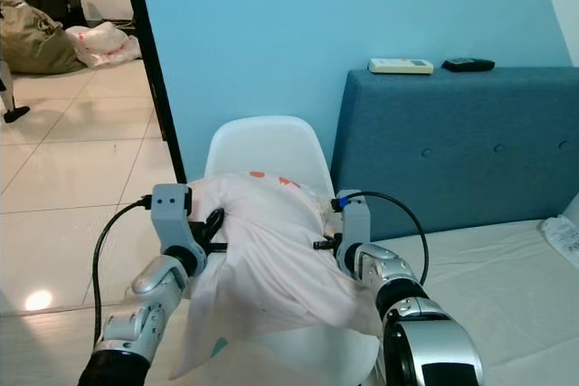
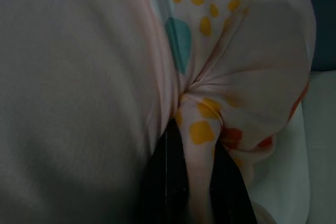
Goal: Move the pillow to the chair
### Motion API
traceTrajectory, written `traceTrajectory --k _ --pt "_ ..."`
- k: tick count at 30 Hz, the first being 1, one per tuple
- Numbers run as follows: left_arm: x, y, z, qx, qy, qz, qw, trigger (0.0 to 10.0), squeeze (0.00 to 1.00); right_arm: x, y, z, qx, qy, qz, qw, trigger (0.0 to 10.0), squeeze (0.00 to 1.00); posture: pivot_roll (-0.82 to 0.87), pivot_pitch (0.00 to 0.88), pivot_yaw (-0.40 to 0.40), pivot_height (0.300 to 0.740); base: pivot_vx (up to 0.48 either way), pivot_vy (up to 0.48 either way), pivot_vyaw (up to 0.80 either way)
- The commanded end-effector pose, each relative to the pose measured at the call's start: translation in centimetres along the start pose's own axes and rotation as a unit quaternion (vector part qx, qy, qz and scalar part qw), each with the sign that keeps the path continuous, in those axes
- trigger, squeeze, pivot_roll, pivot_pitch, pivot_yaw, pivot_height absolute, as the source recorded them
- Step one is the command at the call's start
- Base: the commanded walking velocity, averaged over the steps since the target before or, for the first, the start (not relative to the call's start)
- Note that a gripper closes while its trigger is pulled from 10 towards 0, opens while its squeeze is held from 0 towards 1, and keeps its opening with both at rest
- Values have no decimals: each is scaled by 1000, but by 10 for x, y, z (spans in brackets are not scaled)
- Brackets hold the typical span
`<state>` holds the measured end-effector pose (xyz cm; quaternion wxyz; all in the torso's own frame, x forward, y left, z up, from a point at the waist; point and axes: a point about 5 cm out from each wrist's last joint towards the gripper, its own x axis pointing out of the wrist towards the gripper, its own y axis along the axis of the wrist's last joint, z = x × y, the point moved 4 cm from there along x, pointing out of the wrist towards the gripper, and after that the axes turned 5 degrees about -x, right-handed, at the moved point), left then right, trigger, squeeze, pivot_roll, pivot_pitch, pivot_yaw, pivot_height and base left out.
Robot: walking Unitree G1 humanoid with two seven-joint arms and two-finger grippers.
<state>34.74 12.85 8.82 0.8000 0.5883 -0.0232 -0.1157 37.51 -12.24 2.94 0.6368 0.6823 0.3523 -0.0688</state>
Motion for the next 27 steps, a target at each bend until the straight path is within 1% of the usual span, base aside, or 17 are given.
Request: traceTrajectory --k 1,3,5,19,22,23,24,25,27 --pt "-3 -18 -2 5 10 -35 999 10000 0 3 9 -12 -4 24 23 999 10000 0 125 0 -70 735 0 0 0" --pt "-5 -25 -5 16 19 -49 998 10000 0 3 13 -15 -18 38 39 998 10000 0 126 0 -71 735 0 0 0" --pt "-5 -28 -5 19 23 -54 998 10000 0 2 16 -16 -32 48 49 997 10000 0 126 0 -72 735 0 0 656" --pt "-1 -29 -1 24 25 -60 998 10000 0 1 8 -11 -33 35 37 998 10000 0 120 0 -66 735 0 0 788" --pt "-1 -30 0 25 25 -61 998 10000 0 0 5 -5 -42 14 29 999 10000 0 119 0 -66 735 0 0 767" --pt "0 -31 1 28 24 -63 997 10000 0 -1 2 3 -45 -15 20 999 10000 0 120 0 -66 735 0 0 0" --pt "0 -31 1 28 24 -63 997 10000 0 -1 2 3 -45 -15 20 999 10000 0 120 0 -66 735 0 0 0" --pt "0 -32 2 31 23 -65 997 10000 0 -2 -1 10 -43 -38 10 998 10000 0 120 0 -66 735 0 0 0" --pt "0 -33 4 32 18 -66 997 10000 0 -3 -3 13 -42 -46 5 998 10000 0 120 0 -66 735 0 0 0"
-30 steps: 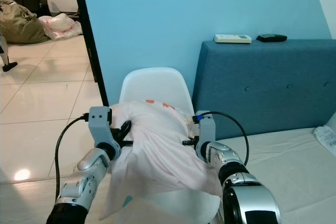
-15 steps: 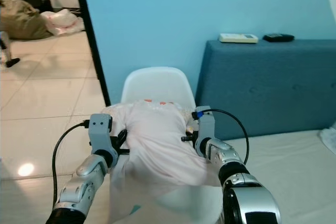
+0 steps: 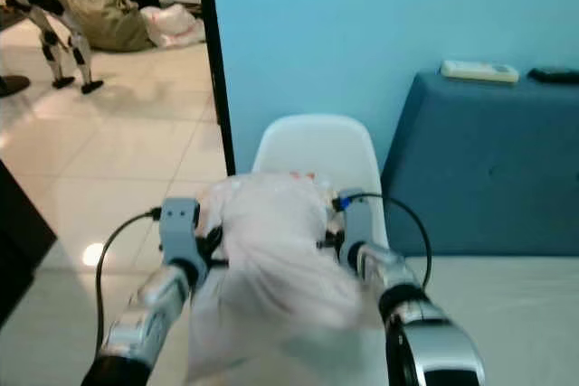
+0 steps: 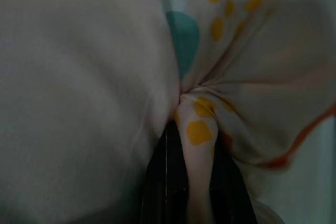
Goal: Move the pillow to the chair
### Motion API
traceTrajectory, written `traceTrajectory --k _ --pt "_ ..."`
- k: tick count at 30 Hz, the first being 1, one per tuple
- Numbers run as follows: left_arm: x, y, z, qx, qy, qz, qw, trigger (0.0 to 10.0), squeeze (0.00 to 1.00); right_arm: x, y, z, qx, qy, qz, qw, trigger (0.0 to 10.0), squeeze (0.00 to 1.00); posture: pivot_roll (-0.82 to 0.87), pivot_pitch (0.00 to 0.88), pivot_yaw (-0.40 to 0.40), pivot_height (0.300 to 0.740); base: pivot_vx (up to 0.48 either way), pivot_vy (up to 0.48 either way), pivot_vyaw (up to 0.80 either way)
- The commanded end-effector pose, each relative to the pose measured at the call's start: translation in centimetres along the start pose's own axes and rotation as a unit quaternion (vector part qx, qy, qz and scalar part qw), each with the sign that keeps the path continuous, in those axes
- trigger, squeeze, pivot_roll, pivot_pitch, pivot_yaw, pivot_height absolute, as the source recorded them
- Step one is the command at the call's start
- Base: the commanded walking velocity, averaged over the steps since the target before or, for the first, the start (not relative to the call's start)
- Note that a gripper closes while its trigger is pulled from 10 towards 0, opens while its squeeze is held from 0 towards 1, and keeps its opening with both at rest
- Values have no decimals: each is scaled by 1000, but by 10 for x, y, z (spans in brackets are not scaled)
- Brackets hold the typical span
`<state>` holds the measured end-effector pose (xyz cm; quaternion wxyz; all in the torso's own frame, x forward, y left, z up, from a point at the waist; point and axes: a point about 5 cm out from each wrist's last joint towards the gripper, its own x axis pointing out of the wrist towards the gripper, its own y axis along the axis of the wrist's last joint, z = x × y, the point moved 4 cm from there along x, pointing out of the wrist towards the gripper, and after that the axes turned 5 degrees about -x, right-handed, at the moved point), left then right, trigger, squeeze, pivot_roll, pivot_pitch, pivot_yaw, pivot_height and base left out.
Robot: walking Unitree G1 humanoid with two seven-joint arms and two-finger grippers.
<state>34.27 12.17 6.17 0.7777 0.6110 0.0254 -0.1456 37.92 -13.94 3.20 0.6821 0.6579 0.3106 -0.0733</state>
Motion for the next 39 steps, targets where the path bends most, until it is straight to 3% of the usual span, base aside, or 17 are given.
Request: traceTrajectory --k 1,16,33,39 --pt "1 -4 5 8 -5 -10 1000 10000 0 1 -6 -4 -1 2 -15 1000 10000 0 120 0 -66 735 0 0 0" --pt "4 -11 18 12 -20 -22 999 10000 0 1 -8 1 4 -17 -22 1000 10000 0 112 0 -63 735 0 -210 0" --pt "6 -12 8 5 15 -29 999 10000 0 1 -8 0 0 -19 -24 1000 10000 0 117 0 -71 735 0 0 0" --pt "7 -12 7 16 17 -32 999 10000 0 1 -7 0 0 -18 -23 1000 10000 0 116 0 -71 735 -411 0 0"
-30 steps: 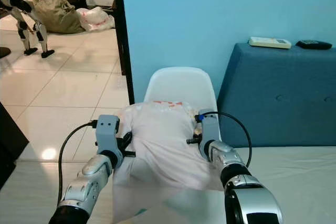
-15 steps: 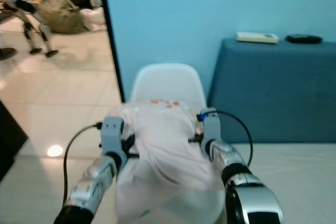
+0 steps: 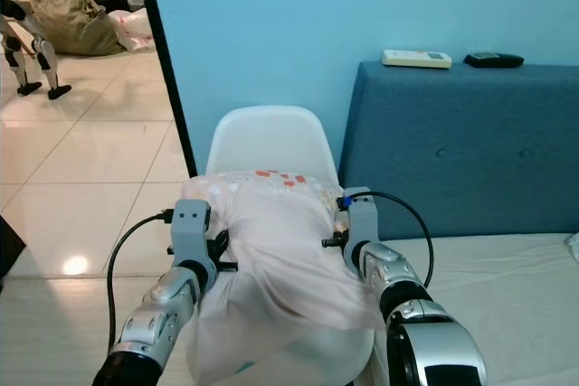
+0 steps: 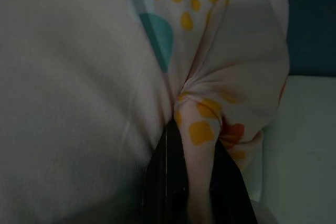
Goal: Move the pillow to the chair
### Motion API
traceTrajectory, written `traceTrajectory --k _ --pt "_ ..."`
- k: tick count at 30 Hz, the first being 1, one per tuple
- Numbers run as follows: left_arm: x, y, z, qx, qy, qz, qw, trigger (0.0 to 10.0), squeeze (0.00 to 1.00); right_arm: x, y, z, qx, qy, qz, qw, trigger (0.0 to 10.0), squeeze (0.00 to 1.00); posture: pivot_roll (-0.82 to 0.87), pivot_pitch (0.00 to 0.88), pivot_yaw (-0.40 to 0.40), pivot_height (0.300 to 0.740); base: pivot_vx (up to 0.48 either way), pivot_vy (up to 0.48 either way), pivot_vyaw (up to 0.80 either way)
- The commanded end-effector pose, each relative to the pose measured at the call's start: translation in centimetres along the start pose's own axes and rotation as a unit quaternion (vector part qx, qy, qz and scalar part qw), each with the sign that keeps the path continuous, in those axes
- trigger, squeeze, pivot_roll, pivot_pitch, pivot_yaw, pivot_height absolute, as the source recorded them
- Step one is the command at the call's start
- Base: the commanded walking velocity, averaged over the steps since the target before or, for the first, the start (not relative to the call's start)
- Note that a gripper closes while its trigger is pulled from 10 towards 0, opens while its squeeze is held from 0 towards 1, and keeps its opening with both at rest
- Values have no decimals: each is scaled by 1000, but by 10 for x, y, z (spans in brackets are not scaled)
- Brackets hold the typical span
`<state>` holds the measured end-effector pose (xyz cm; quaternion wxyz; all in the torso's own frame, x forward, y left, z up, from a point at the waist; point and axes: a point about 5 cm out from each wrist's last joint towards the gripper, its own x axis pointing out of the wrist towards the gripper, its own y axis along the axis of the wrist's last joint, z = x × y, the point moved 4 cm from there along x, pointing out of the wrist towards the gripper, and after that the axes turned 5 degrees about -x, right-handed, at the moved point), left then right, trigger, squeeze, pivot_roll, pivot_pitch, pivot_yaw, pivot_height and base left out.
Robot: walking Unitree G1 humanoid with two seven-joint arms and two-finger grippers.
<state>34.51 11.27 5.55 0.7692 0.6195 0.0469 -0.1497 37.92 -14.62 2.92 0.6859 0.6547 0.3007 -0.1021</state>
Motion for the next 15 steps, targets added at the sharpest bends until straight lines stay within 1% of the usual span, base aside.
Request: traceTrajectory --k 1,6,15 --pt "1 -5 1 7 2 -15 1000 10000 0 2 -4 -7 -5 9 -9 1000 10000 0 116 0 -71 735 -409 0 0" --pt "1 -3 0 -8 5 -6 1000 10000 0 2 -6 -8 -5 10 -11 1000 10000 0 114 0 -70 735 0 0 0" --pt "-1 -3 0 -2 -1 -1 1000 10000 0 1 -8 -7 -5 9 -13 1000 10000 0 111 0 -71 735 0 0 0"
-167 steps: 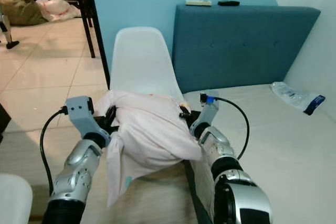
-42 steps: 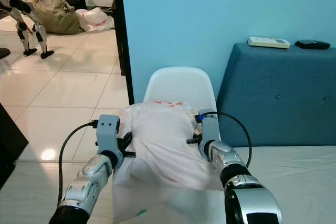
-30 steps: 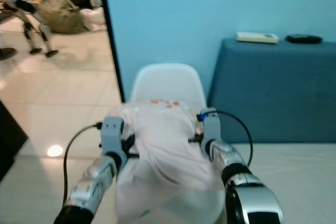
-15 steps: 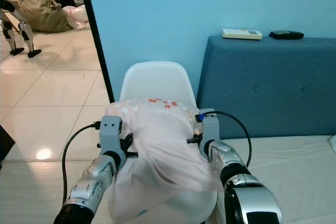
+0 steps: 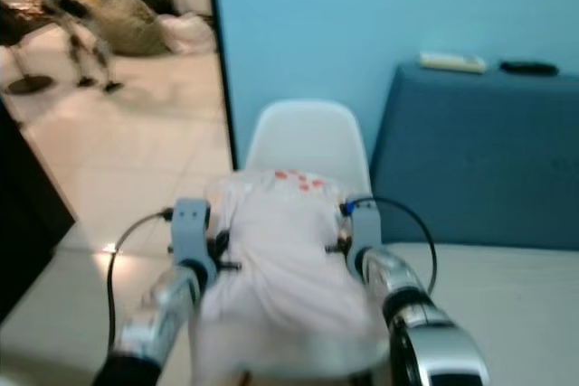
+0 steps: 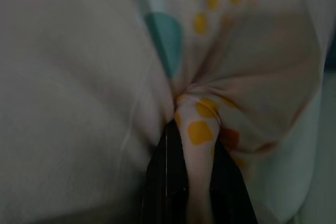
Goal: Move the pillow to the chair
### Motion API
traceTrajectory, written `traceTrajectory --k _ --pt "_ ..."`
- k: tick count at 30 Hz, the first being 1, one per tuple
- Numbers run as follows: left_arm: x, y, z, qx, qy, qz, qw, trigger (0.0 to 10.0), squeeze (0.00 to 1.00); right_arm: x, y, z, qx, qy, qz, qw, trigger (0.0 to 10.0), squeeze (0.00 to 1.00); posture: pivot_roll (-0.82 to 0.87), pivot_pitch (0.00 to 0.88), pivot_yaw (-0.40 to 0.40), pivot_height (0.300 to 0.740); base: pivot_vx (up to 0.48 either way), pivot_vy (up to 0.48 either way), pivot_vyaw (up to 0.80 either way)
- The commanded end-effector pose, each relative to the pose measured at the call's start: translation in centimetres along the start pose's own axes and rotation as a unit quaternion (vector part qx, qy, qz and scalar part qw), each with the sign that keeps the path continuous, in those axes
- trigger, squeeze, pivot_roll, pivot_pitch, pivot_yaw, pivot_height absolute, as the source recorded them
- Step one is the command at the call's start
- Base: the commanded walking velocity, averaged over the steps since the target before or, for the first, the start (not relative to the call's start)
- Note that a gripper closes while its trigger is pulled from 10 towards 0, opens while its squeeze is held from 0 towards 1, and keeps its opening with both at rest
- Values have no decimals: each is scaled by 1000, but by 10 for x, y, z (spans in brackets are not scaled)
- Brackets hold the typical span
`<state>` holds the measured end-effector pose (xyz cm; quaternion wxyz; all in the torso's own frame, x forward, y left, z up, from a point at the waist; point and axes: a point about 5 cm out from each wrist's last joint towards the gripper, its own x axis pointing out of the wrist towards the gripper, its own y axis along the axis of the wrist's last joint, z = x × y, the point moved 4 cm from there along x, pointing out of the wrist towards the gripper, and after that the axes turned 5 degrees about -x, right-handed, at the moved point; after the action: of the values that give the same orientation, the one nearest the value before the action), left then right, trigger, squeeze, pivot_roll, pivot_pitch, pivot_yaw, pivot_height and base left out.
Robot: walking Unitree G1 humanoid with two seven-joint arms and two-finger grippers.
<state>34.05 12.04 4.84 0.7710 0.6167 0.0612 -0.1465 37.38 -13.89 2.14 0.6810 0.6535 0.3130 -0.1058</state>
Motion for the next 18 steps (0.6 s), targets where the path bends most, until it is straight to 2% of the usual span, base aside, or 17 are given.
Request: traceTrajectory --k 1,7,12,14,18 --pt "2 4 9 2 -15 6 1000 10000 0 0 1 1 -7 2 -2 1000 10000 0 110 0 -70 735 0 0 0" --pt "1 2 9 1 -21 3 1000 10000 0 0 0 1 -7 3 -3 1000 10000 0 109 0 -71 735 0 0 0" --pt "0 -1 6 6 -13 -4 1000 10000 0 0 -1 -1 -7 5 -3 1000 10000 0 108 0 -70 735 0 -472 0" --pt "1 -2 1 3 7 -5 1000 10000 0 0 -4 -2 -9 6 -8 1000 10000 0 109 0 -71 735 0 0 0" --pt "2 -6 -1 11 12 -15 1000 10000 0 0 -9 -2 -10 4 -16 1000 10000 0 109 2 -72 735 0 0 0"
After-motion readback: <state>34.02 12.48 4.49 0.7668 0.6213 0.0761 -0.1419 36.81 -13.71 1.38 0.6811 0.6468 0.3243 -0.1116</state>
